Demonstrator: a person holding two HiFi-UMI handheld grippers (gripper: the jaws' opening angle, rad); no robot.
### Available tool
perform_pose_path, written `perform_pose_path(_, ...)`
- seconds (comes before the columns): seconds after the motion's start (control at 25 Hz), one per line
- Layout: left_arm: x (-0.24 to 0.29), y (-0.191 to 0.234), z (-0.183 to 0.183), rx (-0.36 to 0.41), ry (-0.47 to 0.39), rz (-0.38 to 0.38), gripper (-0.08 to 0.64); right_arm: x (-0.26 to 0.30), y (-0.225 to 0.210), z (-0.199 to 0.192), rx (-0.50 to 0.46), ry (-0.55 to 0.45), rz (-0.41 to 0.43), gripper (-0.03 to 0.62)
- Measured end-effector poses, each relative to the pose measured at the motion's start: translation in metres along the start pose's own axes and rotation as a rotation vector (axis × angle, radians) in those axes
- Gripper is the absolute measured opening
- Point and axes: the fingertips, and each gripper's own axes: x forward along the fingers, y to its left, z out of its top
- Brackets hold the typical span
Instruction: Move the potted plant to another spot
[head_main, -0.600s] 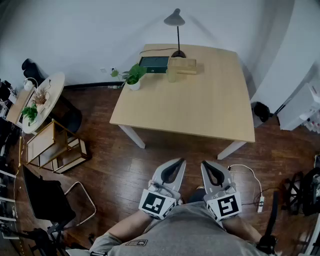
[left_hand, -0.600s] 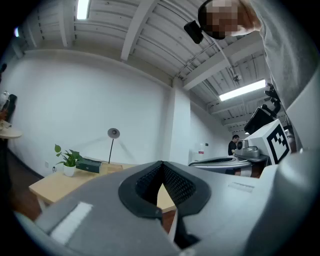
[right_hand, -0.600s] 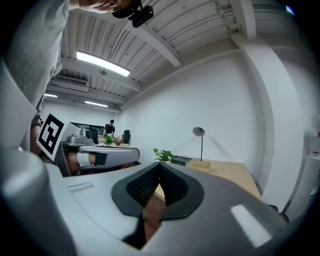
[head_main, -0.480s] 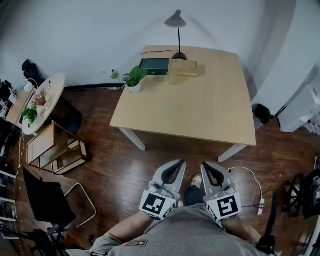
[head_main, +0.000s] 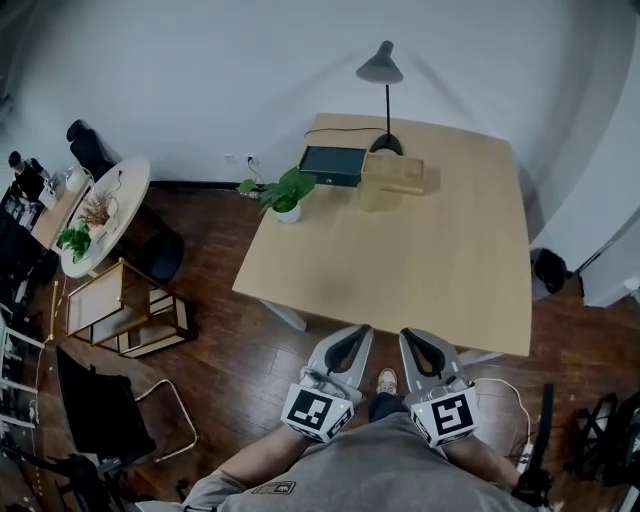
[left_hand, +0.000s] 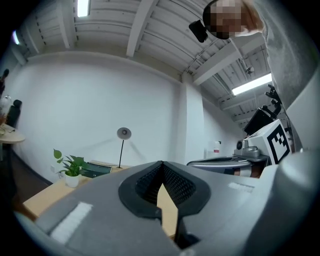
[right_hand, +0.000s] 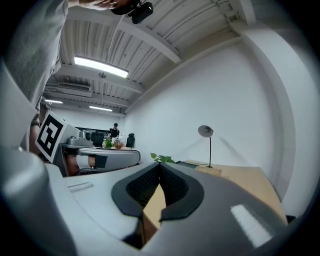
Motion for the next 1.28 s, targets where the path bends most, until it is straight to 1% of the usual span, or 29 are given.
perform_pose_path(0.24,0.06,0.055,0.005,0.007,0.009,0.091,0.003,0.066,-0.047,0.011,0.003,-0.023,0.07,0.006)
perform_pose_path(0.48,0.089,0.104,-0.008,-0.007,0.04,0.177,0.003,0.115,-0.07,-0.003,0.031,0.002,0.12,0.006)
perform_pose_path(0.6,0.098,0.127,-0.02,-0.006,0.053,0.202,0.003,0.137,-0.076,-0.013,0.045,0.017,0.132,0.006)
perform_pose_path(0.84,0.109,0.191,-0.036,-0.023,0.072,0.226,0.003,0.189,-0.076,-0.022,0.035,0.068,0.116,0.006)
perform_pose_path(1.08,0.116,0.264,-0.055,-0.015,0.114,0.217,0.003,0.246,-0.066,-0.022,0.022,0.128,0.071,0.006)
perform_pose_path(1.28,0.119,0.326,-0.089,0.005,0.164,0.25,0.003,0.289,-0.055,-0.035,0.011,0.198,0.058,0.006)
